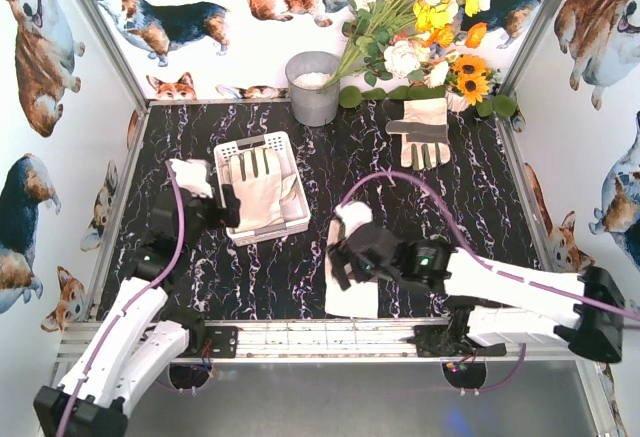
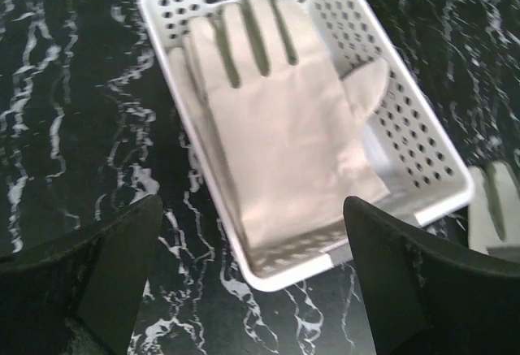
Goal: Put the gloves into the storage basket
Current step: Turn over the glove at the center of the board, then adjust the glove at the center of the board.
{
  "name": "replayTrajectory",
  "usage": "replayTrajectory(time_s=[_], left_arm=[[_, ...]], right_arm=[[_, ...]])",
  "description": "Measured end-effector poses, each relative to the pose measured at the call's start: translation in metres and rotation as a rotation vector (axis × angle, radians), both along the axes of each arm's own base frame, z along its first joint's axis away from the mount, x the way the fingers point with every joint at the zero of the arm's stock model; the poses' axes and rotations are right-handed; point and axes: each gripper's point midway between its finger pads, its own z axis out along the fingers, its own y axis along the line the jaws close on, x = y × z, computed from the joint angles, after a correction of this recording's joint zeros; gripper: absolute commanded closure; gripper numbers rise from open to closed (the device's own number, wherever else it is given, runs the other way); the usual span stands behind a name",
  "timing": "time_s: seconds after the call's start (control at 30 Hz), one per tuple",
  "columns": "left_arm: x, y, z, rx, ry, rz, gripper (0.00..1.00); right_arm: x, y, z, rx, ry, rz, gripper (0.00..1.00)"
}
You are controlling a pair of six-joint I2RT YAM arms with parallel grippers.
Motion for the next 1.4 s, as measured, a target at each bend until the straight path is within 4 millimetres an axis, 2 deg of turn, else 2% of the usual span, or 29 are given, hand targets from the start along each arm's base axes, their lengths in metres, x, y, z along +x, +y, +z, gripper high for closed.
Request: replayTrajectory(time_s=[0.1,0.17,0.27,0.37,0.47,0.6,0.67,0.77,0.83,1.13,1.3,1.4], left_arm=[[-0.008,-0.022,0.000,-0.021,0.005,-0.067,0.19],[-0.015,-0.037,0.002,-0.057,0.001,-0.098,0.19],[-0.030,-0.066,0.000,-0.122,0.015,-0.153,0.20],[-0.044,-0.098,-0.012,-0.144,0.064,-0.205,0.19],[-0.058,-0.134,-0.035,-0.102,0.138,-0.258,0.18],[-0.072,-0.184,-0.062,-0.011,0.222,-0.316,0.16],[-0.074,-0.208,-0.068,0.016,0.239,-0.331,0.14],[-0.076,-0.244,-0.071,0.013,0.239,-0.347,0.13],[-0.078,-0.261,-0.075,-0.001,0.241,-0.354,0.12],[-0.089,-0.304,-0.100,-0.021,0.274,-0.356,0.12],[-0.093,-0.312,-0.112,0.033,0.287,-0.322,0.16],[-0.092,-0.312,-0.120,0.069,0.292,-0.301,0.23]], right_arm=[[0.020,-0.018,0.017,0.042,-0.016,-0.119,0.23],[0.037,-0.035,0.020,0.054,-0.007,-0.227,0.24],[0.059,-0.061,0.015,0.068,0.042,-0.375,0.26],[0.069,-0.081,0.002,0.096,0.113,-0.483,0.28],[0.066,-0.092,-0.018,0.121,0.211,-0.546,0.31],[0.058,-0.097,-0.037,0.153,0.310,-0.588,0.34],[0.056,-0.099,-0.043,0.162,0.342,-0.606,0.35],[0.051,-0.100,-0.049,0.173,0.380,-0.621,0.44],[0.046,-0.097,-0.054,0.177,0.414,-0.613,0.48],[0.034,-0.088,-0.075,0.172,0.516,-0.583,0.57],[0.032,-0.085,-0.085,0.155,0.554,-0.578,0.62],[0.030,-0.083,-0.090,0.154,0.570,-0.572,0.64]])
